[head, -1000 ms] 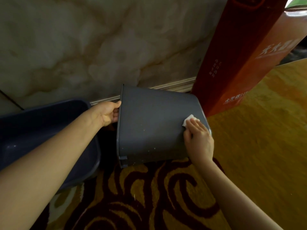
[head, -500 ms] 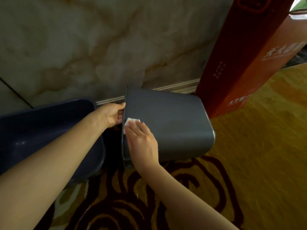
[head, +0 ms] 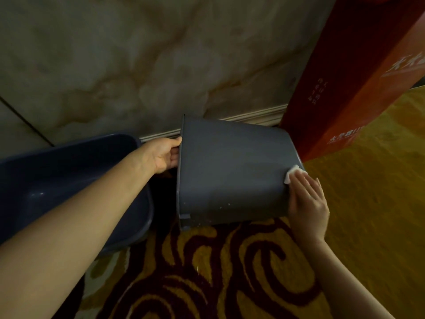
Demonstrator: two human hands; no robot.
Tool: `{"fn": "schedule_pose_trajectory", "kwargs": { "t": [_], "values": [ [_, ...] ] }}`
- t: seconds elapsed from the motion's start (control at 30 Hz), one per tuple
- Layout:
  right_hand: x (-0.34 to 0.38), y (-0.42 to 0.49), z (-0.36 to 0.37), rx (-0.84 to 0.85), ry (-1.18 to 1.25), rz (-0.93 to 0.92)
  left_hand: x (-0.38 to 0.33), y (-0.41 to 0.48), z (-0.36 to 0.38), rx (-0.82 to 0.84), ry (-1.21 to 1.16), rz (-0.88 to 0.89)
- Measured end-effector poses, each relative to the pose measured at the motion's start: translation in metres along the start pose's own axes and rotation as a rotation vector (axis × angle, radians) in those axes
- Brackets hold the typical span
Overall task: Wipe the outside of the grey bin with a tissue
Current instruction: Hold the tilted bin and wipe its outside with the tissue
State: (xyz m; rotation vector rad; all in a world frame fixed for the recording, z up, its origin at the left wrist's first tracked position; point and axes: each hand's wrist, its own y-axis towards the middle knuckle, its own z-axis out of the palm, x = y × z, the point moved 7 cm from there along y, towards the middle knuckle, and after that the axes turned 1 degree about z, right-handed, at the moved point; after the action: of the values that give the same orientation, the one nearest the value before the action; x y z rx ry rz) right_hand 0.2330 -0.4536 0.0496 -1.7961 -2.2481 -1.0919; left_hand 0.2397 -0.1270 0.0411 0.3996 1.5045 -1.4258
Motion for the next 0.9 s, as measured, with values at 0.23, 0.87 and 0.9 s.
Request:
{"fn": "schedule_pose_trajectory", "kwargs": {
  "t": [0.23,0.87,0.9],
  "values": [
    [0.074,-0.033,0.017,-0.017,0.075,-0.204,0.057,-0.048,-0.014,0.418,0.071,-0.173],
    [0.145,0.002,0.004,-0.047,0.306,-0.384,-0.010,-0.073,0.027,0.279,-0.145,0.208],
    [0.128,0.010,0.001,-0.065,0.286,-0.328,-0.014,-0.073,0.028,0.262,-0.145,0.214]
  ]
}}
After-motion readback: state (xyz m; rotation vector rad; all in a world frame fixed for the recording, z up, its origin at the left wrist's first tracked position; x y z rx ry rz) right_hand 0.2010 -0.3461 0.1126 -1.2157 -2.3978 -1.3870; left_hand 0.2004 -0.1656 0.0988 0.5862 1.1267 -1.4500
